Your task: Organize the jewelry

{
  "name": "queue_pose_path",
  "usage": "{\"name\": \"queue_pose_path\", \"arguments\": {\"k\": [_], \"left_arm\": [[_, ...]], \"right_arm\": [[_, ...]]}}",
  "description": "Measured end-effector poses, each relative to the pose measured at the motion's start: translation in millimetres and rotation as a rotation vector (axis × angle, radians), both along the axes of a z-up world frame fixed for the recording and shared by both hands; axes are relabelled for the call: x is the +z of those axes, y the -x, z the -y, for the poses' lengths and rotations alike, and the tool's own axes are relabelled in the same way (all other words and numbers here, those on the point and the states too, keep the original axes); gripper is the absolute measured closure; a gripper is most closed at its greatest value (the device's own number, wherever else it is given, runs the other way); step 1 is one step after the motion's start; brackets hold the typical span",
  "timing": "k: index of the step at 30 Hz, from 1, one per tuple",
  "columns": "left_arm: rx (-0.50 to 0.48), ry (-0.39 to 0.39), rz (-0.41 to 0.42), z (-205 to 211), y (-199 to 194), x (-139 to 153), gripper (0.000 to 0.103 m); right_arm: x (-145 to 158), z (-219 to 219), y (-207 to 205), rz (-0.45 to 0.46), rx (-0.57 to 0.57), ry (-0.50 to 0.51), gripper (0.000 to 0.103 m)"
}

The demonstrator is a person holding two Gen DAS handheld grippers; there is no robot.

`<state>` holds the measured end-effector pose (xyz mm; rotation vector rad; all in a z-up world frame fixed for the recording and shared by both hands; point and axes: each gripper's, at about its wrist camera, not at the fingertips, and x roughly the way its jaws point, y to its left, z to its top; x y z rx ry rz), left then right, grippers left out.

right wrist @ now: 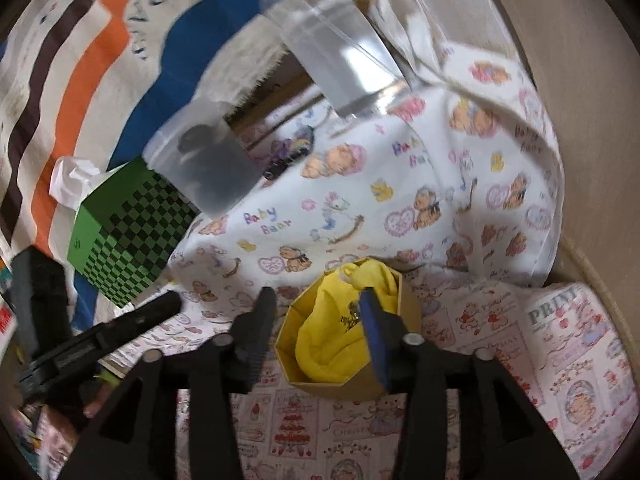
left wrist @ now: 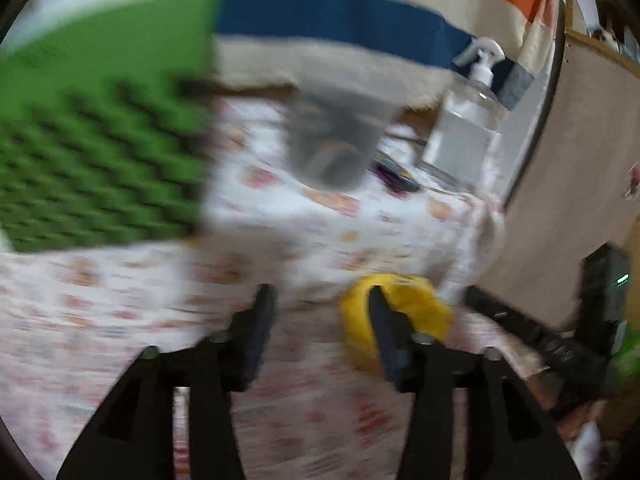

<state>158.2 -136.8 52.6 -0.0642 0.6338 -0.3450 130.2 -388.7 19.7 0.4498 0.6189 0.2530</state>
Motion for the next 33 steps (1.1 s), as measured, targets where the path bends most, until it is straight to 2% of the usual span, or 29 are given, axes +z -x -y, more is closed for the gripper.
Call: {"name": "queue_pose_path", "arguments": {"k": [2, 4, 7, 11, 13, 18, 23, 25, 27, 29, 33], "left_arm": [[0.045, -0.026, 0.069, -19, 18, 8, 0.038], [0.101, -0.031, 0.091, -41, 30, 12, 0.025], [0.181, -0.041, 0.124, -68, 43, 11, 0.014], [0.228, -0.115, 0.170, -90, 59, 0, 0.012], [0.224, -0.130, 0.169, -94, 61, -8, 0.009], [0.255, -0.173, 0.148, -101, 68, -26, 0.007], [0.225, -0.208, 0.085, -106, 64, -43, 0.006], [0.226, -0.199, 0.032, -112, 57, -50, 0.006], [0.256, -0.185, -0.058, -121, 45, -59, 0.007], [0.270, -0.140, -0.144, -131, 35, -69, 0.015], [0.249, 0.008, -0.348, -151, 17, -94, 0.046]], "right_arm": [[6, -9, 6, 0.030, 0.003, 0.041, 0.048], [11, -15, 11, 0.051, 0.010, 0.061, 0.040], [14, -25, 17, 0.072, 0.029, 0.082, 0.034], [15, -35, 21, 0.086, 0.042, 0.108, 0.029], [14, -39, 21, 0.092, 0.037, 0.132, 0.024], [5, -43, 20, 0.069, 0.033, 0.155, 0.019], [-4, -49, 16, 0.041, 0.027, 0.185, 0.017], [-7, -53, 15, 0.031, 0.028, 0.197, 0.016], [-9, -57, 15, 0.027, 0.036, 0.207, 0.015], [-10, -60, 16, 0.026, 0.042, 0.220, 0.014], [-15, -69, 15, 0.012, 0.060, 0.243, 0.014]]}}
